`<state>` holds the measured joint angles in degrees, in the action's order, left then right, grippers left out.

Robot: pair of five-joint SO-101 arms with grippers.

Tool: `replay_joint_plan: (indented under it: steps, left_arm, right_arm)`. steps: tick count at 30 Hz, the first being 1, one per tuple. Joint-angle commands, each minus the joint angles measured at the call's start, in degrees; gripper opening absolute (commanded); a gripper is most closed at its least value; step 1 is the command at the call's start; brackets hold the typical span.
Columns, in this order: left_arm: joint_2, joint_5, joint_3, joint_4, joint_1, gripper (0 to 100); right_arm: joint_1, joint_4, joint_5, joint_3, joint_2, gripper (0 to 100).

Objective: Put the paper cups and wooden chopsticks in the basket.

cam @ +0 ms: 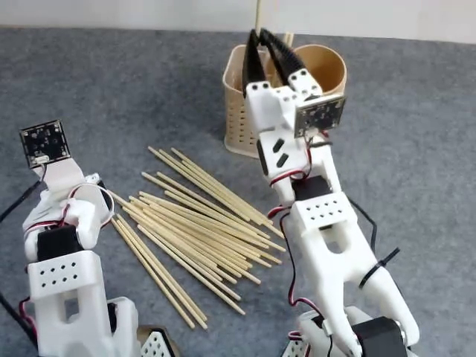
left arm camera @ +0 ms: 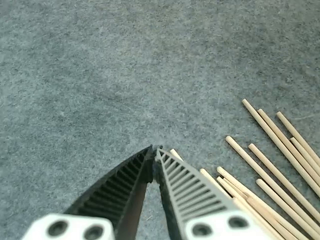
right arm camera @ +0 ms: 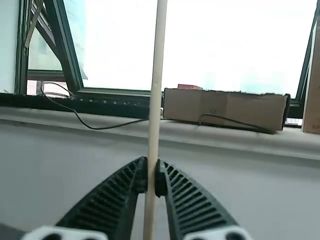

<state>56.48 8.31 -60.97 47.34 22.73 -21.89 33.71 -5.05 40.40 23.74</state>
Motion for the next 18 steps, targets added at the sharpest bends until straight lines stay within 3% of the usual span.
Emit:
replay_joint_plan:
  steps: [1,18]
  left_arm:
    - [1.2,0.3,0.6,-1.1,0.4,3]
    - [1.2,0.3,0.6,-1.1,0.4,3]
  right_arm:
    - [0.7,1.5,0.4,-4.8,0.4,0.5]
    - [4.4,1.9,0.6,-9.8,-14.3,0.9]
